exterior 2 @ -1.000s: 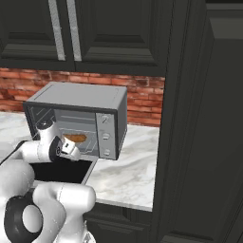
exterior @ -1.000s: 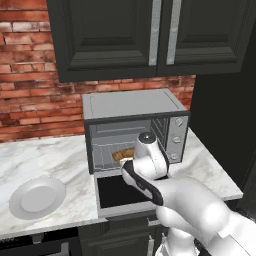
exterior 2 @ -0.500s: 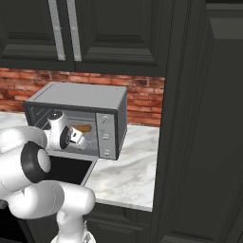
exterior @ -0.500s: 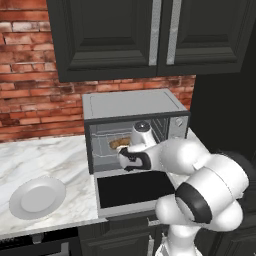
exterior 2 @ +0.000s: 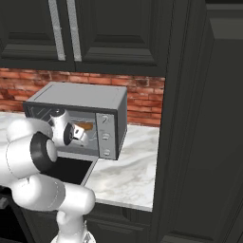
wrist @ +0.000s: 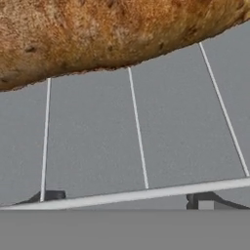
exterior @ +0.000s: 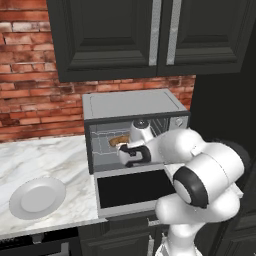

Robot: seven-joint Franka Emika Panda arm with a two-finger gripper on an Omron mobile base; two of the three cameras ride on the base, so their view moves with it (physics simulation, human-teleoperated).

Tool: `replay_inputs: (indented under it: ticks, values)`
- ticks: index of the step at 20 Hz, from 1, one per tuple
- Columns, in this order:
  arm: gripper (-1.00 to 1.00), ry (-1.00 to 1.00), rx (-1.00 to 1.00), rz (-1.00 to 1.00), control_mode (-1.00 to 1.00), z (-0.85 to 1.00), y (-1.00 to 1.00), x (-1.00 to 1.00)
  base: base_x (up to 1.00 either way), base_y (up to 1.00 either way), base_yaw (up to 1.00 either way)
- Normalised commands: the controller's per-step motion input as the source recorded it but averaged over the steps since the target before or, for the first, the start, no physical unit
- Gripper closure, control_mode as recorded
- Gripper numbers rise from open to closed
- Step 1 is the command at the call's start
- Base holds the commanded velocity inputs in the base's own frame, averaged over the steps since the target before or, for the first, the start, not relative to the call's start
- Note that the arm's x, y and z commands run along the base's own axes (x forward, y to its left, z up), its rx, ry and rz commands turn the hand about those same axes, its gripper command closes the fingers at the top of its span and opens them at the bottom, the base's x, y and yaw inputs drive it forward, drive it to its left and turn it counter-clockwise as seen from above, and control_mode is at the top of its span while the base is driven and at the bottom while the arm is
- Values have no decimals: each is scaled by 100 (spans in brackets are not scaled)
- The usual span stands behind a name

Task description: Pull the toaster oven rack outwards. Pick up the baguette from the plate and place it on the toaster oven rack. Close the toaster oven door fully and set the temperature to the lowest setting.

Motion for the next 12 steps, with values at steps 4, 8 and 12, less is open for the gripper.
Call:
replay_inputs:
  ticks: [4, 8, 12]
  values:
    - [-100, -5, 0, 0, -100, 0, 1, -24, 0, 0, 0]
    - [-100, -2, 0, 0, -100, 11, 0, -62, 0, 0, 0]
    - [-100, 0, -7, -6, -100, 38, 18, -58, 0, 0, 0]
